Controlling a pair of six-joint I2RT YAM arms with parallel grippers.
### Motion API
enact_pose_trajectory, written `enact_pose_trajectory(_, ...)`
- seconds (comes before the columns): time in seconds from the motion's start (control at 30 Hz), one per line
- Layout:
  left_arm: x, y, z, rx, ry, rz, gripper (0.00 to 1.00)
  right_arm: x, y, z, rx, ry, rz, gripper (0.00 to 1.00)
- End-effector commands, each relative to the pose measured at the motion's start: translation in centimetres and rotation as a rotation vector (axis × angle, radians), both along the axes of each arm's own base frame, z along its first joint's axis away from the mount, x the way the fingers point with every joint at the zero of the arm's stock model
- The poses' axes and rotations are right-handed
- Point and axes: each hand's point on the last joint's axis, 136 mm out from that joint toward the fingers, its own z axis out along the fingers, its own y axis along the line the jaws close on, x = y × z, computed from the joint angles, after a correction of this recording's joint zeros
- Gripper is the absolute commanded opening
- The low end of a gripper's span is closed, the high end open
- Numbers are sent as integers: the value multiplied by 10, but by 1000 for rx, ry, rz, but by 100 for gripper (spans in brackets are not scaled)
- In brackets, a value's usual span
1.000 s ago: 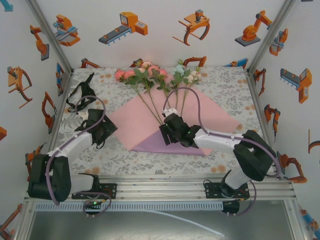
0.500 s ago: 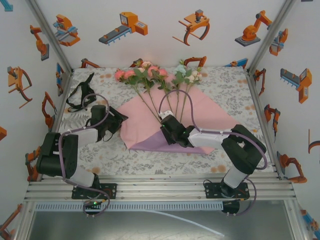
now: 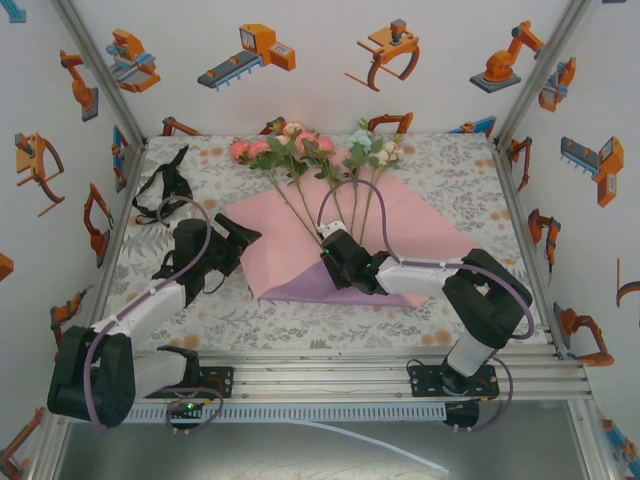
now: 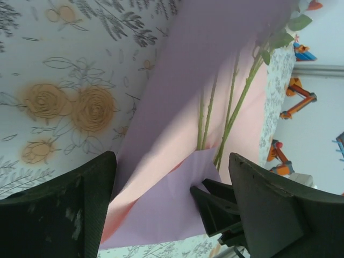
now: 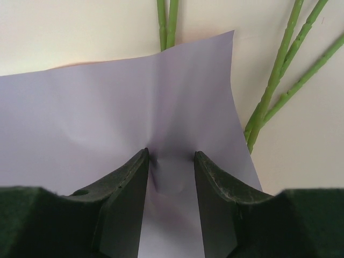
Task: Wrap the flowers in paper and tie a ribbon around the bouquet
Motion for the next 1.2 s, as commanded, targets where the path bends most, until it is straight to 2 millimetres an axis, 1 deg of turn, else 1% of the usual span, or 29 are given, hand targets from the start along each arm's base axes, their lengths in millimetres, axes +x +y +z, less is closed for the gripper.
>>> enact_pose_trajectory(0.0, -14, 10, -32, 70, 103, 9, 79, -4, -5, -7, -12, 15, 8, 41)
enact_pose_trajectory(0.1, -15, 11, -44, 98, 145, 16, 79, -3, -5, -7, -11, 14, 9, 41)
enact_pose_trajectory(0.13, -14, 10, -47, 100, 143, 10, 77, -4, -4, -6, -10, 14, 10, 41)
enact_pose_trajectory(0.2, -12, 7, -52, 101, 145, -11, 67, -4, -4, -5, -6, 13, 8, 41)
enact_pose_trajectory(0.27, -11, 3, -54, 111, 163, -33, 50, -4, -5, -6, -7, 14, 9, 42)
enact_pose_trajectory(0.33, -12, 0, -51, 109, 161, -48, 24, -4, -5, -6, -8, 15, 6, 42)
enact_pose_trajectory(0.37, -12, -2, -46, 96, 151, -50, 14, -4, -5, -6, -7, 14, 6, 43)
enact_pose_trajectory(0.4, -11, -5, -36, 74, 144, -53, 4, -3, -5, -6, -7, 13, 3, 44)
enact_pose_trajectory(0.43, -9, -10, -22, 49, 133, -58, 0, -3, -6, -8, -14, 14, -3, 44)
enact_pose_trajectory(0.47, -7, -14, -10, 30, 129, -59, 0, -3, -7, -10, -19, 15, -7, 44)
enact_pose_trajectory(0.53, 0, -28, 22, -24, 113, -66, 0, -2, -6, -13, -15, 15, -6, 44)
enact_pose_trajectory(0.6, 7, -41, 45, -92, 109, -64, 0, -3, -4, -16, -5, 12, 0, 44)
enact_pose_trajectory(0.63, 11, -49, 53, -133, 117, -64, 0, -3, -3, -17, 0, 10, 5, 44)
enact_pose_trajectory(0.7, 18, -66, 63, -189, 138, -84, 0, -3, -3, -18, 4, 7, 8, 44)
enact_pose_trajectory(0.8, 28, -96, 75, -216, 122, -154, 0, -4, -3, -19, 10, 4, 14, 44)
enact_pose_trajectory(0.9, 36, -120, 79, -222, 82, -205, 0, -6, 0, -16, 38, 2, 25, 44)
enact_pose_trajectory(1.0, 41, -137, 70, -217, 83, -254, 0, -7, 2, -9, 65, -9, 35, 47)
enact_pose_trajectory(1.07, 44, -140, 58, -198, 103, -247, 0, -8, 1, -4, 81, -17, 33, 48)
enact_pose_trajectory(1.17, 52, -146, 50, -207, 97, -234, 0, -10, 4, 4, 128, -32, 49, 51)
